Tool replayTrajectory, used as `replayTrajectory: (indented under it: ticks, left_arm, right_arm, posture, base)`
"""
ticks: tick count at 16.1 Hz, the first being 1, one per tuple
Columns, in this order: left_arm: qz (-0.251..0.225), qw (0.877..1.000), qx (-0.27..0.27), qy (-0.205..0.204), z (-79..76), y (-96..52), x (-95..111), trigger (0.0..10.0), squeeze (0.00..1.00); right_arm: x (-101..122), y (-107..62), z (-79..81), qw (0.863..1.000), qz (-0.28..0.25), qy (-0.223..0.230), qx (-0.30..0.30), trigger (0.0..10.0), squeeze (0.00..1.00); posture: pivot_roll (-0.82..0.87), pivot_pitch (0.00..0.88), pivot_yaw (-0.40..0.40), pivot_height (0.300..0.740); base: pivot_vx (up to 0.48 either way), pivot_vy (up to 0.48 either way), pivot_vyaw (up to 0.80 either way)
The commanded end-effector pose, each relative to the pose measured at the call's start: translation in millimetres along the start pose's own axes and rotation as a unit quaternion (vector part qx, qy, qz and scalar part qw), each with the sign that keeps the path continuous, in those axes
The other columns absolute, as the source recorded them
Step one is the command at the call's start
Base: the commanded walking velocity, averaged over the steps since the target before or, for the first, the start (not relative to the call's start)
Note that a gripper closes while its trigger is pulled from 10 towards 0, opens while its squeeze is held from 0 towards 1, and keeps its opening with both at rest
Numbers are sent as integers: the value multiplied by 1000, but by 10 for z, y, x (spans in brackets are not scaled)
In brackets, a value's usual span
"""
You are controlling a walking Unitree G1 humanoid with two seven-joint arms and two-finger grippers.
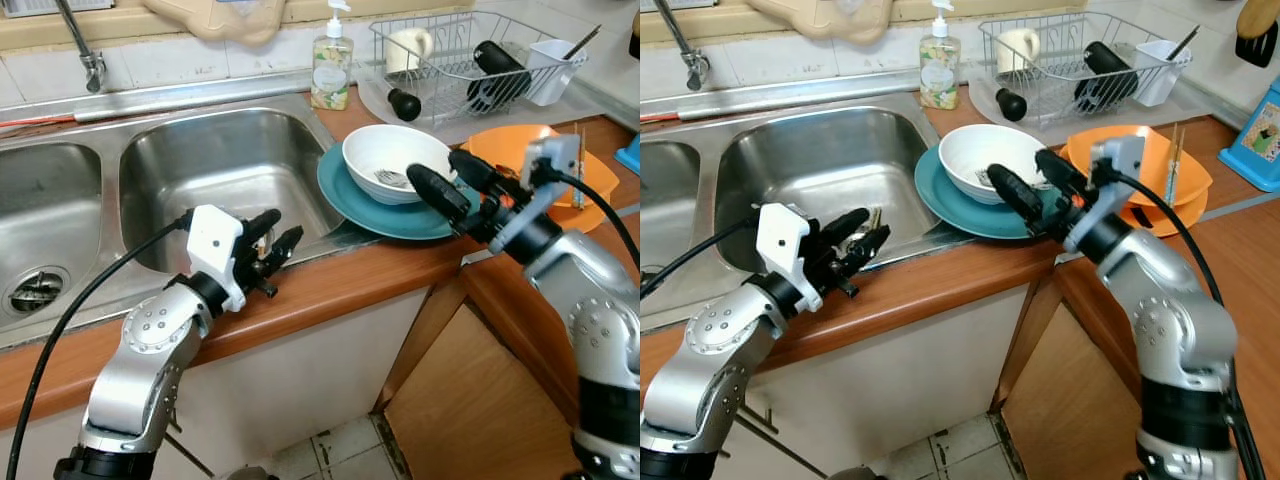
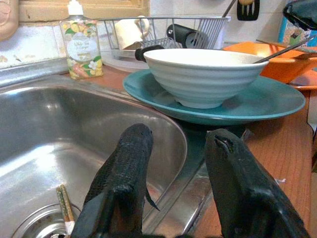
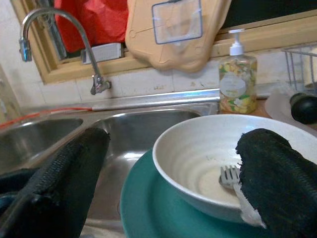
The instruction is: Kitchen organization
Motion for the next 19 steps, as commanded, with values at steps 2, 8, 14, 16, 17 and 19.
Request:
replayTrajectory:
  ticks: [2, 8, 14, 16, 17, 19]
  left_arm:
    - [-5, 1000, -5, 4, -21, 7, 45, 10000, 0]
    - [2, 1000, -16, 9, -82, 30, 14, 10000, 0]
    - [5, 1000, -19, 10, -109, 11, 1, 10000, 0]
    - [5, 1000, -21, 11, -114, 11, 2, 10000, 0]
    - [5, 1000, -23, 11, -120, 11, 2, 10000, 0]
    - [5, 999, -28, 14, -130, 18, -2, 10000, 0]
  right_arm:
    - [160, -74, -196, 997, -42, -9, -68, 10000, 0]
    - [61, -225, -578, 979, 11, -51, -197, 10000, 0]
    - [-30, -205, -579, 978, 18, -55, -202, 10000, 0]
    - [-33, -204, -573, 978, 24, -61, -199, 10000, 0]
    - [-38, -203, -566, 978, 26, -65, -196, 10000, 0]
    - [-47, -196, -515, 978, 40, -98, -180, 10000, 0]
  posture:
    - [-11, 0, 16, 740]
    - [-11, 0, 11, 740]
    - [-6, 0, 10, 740]
    - [-6, 0, 10, 740]
    - [-9, 0, 14, 740]
    - [-11, 0, 15, 740]
  base:
    - [0, 0, 0]
    - [0, 0, 0]
    - [0, 0, 0]
    - [0, 0, 0]
    - [0, 0, 0]
    - [0, 0, 0]
Point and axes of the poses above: a point about 5 cm out from each wrist's last joint towards the gripper, its own y axis pointing out of the wrist towards the gripper, its own x axis along the axis of the wrist's last joint, z = x × y, the point moved 2 cm from there along y, pointing out of the wrist towards the gripper, and after that the axes turned 15 degrees about y, right-handed, at the moved point
